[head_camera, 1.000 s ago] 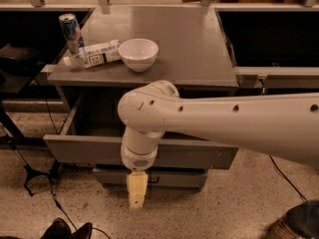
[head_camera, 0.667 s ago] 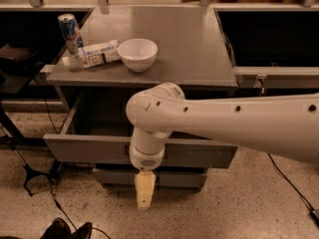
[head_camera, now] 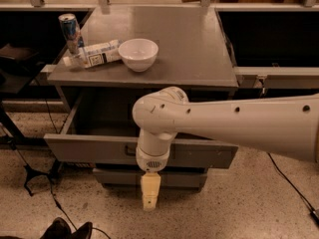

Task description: Open top drawer

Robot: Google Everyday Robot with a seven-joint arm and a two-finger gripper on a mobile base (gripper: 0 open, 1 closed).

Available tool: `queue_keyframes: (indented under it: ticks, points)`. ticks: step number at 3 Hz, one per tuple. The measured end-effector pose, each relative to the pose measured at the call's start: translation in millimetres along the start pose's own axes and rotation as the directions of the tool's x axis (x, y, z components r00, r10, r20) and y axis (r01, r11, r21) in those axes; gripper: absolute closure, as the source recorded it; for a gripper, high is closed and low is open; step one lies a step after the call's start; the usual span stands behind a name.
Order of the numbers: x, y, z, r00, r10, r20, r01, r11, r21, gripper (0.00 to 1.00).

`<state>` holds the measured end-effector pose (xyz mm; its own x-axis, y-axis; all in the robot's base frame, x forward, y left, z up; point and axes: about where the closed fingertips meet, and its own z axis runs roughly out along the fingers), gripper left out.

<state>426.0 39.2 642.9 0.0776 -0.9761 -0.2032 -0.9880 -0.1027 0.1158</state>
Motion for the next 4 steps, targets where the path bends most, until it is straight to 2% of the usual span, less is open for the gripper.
queue_keyframes:
  ticks: [1,2,3,4]
  points:
    - [0.1,0.2,0.0,1.0,0.0,0.0,0.0,1.0,0.0,0.0]
    - [7.2,19.2,-5.0,0.999,-0.045,-0.024,0.044,0.9982,-0.042,0.0]
    - [9.8,26.3,-6.5,0.997,-0.062,-0.035,0.06,0.9964,-0.06,0.0]
    - [21.3,48.4,-8.0,0.993,-0.095,-0.063,0.087,0.9902,-0.109,0.0]
